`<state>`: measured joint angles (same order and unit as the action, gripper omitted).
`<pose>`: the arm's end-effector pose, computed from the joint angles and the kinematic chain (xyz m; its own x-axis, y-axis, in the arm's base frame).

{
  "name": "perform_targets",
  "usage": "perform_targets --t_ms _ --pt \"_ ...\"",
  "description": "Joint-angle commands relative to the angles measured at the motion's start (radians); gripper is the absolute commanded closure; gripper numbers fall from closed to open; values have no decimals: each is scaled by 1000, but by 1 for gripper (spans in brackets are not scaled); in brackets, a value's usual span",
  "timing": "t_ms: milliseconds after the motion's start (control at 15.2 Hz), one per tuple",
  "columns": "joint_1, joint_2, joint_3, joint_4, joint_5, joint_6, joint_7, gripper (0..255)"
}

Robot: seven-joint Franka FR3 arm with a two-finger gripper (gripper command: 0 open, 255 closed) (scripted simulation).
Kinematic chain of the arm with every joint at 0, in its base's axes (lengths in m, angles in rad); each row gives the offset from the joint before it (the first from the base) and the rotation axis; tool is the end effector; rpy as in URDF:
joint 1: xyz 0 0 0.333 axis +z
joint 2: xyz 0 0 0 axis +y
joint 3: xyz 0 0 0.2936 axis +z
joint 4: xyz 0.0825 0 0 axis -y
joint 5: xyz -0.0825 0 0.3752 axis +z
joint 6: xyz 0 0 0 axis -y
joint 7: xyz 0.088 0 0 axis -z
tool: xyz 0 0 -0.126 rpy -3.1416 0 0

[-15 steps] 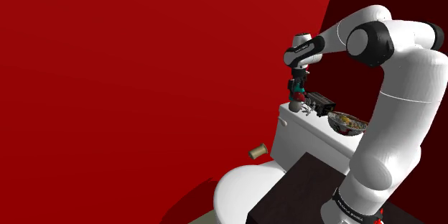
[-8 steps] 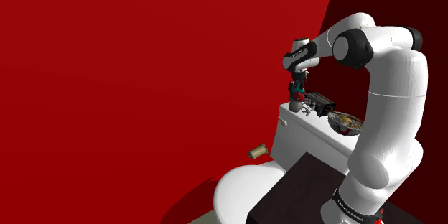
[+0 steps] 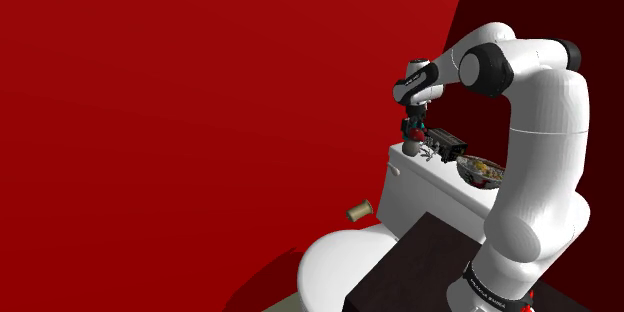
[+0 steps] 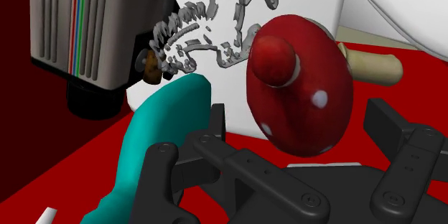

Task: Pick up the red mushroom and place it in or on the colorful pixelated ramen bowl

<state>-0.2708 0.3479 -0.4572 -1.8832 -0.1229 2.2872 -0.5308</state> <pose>0.4685 -0.4071 0.3168 0.9933 -0.0972 -0.0630 -0.0786 -0.9651 0.2500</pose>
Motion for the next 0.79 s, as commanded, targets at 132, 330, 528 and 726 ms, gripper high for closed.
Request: perform_targets --t_ms 132,330,528,726 --pt "0 0 0 0 0 0 0 0" --pt "0 0 0 0 0 0 0 255" --pt "0 0 0 0 0 0 0 255" --pt "0 0 0 0 0 0 0 255"
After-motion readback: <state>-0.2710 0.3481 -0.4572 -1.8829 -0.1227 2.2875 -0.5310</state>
